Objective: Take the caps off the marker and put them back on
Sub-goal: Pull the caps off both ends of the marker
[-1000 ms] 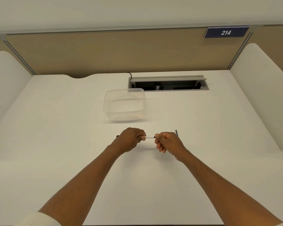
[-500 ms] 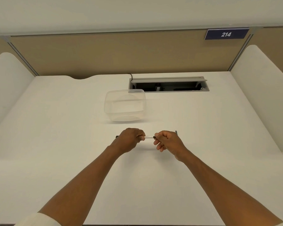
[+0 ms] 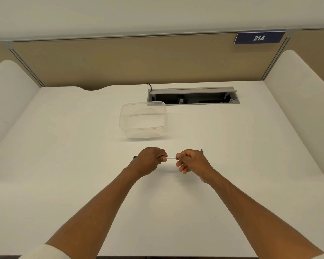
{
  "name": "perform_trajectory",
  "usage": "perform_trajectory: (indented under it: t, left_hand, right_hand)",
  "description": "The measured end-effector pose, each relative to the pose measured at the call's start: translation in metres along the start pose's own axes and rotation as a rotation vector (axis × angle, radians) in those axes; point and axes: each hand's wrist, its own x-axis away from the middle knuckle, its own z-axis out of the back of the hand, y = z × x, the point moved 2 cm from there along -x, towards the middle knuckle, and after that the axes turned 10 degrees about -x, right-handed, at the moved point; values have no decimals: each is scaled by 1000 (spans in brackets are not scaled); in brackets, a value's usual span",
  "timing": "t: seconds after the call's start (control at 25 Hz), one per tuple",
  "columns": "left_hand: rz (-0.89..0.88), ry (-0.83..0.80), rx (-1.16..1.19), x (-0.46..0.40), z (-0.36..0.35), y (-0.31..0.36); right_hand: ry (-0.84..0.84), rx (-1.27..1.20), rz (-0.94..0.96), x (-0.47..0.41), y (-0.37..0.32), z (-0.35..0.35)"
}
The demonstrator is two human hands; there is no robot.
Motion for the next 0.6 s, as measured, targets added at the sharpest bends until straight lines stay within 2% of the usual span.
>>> perform_trajectory:
  t: [0.36, 0.48, 0.6]
  left_hand:
    - [-11, 5, -12, -1, -3, -6]
    - [-18, 20, -23, -1, 0, -7]
    - [-36, 24, -37, -1, 0, -7]
  right_hand:
    - [6, 86, 115, -2, 1, 0]
    - [18, 68, 46, -3, 1, -4]
    - [8, 149, 2, -3, -1, -7]
